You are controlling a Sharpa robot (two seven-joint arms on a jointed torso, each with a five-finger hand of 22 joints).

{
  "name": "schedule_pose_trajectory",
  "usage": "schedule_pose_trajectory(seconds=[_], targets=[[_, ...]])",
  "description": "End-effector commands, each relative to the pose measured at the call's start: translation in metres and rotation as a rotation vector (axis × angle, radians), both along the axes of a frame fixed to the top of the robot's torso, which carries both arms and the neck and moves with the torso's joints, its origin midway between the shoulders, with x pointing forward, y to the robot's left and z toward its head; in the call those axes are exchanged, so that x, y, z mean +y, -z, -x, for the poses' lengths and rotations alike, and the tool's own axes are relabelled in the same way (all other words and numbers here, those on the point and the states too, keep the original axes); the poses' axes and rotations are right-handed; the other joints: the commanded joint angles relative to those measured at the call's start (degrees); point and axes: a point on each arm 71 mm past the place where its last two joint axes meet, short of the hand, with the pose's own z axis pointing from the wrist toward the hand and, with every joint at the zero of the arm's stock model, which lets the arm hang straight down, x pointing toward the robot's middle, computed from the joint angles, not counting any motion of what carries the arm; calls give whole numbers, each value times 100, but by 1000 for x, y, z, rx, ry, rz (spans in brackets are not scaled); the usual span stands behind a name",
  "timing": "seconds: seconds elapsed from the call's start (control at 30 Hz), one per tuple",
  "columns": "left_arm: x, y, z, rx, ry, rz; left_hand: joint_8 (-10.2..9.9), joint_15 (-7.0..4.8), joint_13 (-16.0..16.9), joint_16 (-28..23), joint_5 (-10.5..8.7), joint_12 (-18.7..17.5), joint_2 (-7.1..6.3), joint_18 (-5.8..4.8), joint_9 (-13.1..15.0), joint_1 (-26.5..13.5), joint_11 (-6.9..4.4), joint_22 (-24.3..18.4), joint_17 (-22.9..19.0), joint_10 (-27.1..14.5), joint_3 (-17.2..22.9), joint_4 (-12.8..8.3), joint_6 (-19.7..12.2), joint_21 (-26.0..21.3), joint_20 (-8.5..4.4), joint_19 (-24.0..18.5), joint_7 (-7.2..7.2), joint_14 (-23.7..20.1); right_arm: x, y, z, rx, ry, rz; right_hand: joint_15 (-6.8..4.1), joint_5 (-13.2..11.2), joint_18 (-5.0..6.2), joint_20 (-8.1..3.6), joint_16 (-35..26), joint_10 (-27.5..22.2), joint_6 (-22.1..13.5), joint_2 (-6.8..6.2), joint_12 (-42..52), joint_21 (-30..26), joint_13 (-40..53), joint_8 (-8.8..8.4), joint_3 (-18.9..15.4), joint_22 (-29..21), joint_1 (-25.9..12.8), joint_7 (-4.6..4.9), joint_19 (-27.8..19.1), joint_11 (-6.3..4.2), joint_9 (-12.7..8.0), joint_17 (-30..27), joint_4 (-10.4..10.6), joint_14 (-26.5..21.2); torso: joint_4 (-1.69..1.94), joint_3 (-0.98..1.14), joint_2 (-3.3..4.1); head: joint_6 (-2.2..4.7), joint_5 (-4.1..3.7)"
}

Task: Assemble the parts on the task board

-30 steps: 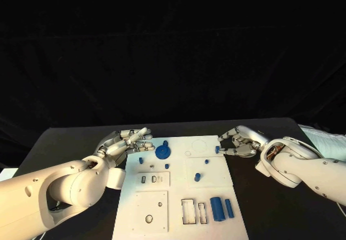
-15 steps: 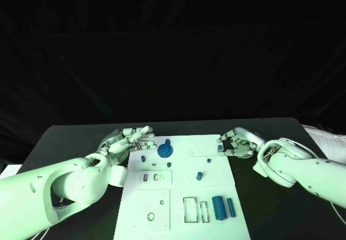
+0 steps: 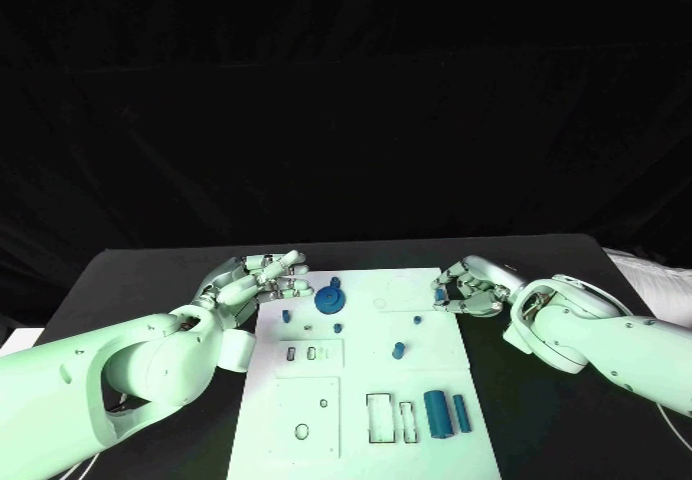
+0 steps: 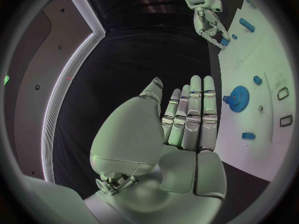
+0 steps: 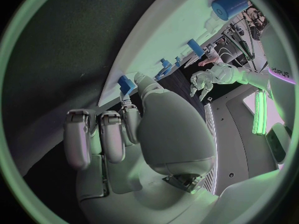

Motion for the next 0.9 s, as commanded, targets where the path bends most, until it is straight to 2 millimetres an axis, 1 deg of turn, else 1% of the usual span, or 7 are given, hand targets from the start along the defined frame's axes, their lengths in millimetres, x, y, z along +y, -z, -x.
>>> schedule_pose_trajectory(seconds=[0.03,0.1,0.17,0.37,0.73,0.8,0.9], targets=[[-3,-1,1,-5,20,13,-20,13,-8,-27,-21,-33,54,67,-1,3,6,-5,5,-33,-3,-32,-31,-36,35,-20,16,-15,1,2,0,8,-6,26,-63,-148,-94,-35,40,72,110,103,25,38,633,51,59,549,8,-20,144,-52,13,1286,-57,548,0,1,-3,-4,3],[-2,-1,1,-5,20,13,-20,13,-8,-27,-21,-33,54,67,-1,3,6,-5,5,-33,-3,-32,-31,-36,35,-20,16,-15,0,2,-1,8,-3,27,-77,-242,-95,-48,42,76,165,140,31,39,640,62,107,553,24,-38,146,-68,17,1289,-85,549,1,0,-1,-4,-1],[-2,-1,1,-5,20,12,-20,13,-8,-27,-21,-33,54,67,-1,3,6,-5,5,-33,-3,-32,-31,-36,35,-20,16,-15,0,2,-1,7,-1,29,-84,-270,-95,-55,44,80,196,159,40,40,646,68,136,556,30,-48,147,-77,19,1292,-102,550,1,-1,0,-4,-2],[-2,-1,0,-4,19,12,-20,13,-8,-27,-21,-33,54,67,-1,3,6,-5,5,-33,-3,-32,-31,-36,35,-20,16,-15,-1,2,-1,5,4,32,-92,-287,-95,-63,45,83,225,179,45,40,651,73,170,556,39,-58,148,-86,20,1294,-122,550,2,4,-2,-16,0],[-2,-1,0,-3,19,11,-20,13,-8,-27,-21,-33,54,67,-1,3,6,-5,5,-33,-3,-32,-31,-36,35,-20,16,-15,-1,2,-1,1,3,41,-100,-313,-101,-72,67,106,250,191,96,52,683,73,205,582,45,-66,160,-94,20,1330,-150,559,-2,4,-5,-20,-1],[-2,-1,0,-3,19,11,-20,13,-8,-27,-21,-33,54,67,-1,3,6,-5,5,-33,-3,-32,-31,-36,35,-20,16,-15,0,2,-1,-2,1,40,-110,-329,-102,-80,73,114,314,225,111,55,693,98,249,588,63,-86,163,-108,30,1338,-179,561,-1,5,-6,-19,0],[-2,-1,0,-3,19,11,-20,13,-8,-27,-21,-33,54,67,-1,3,6,-5,5,-33,-3,-32,-31,-36,35,-20,16,-15,1,1,-1,-9,-6,34,-155,-452,-106,-110,83,136,536,339,150,66,720,203,355,609,113,-164,174,-170,78,1355,-243,565,1,6,-5,-22,-2]])
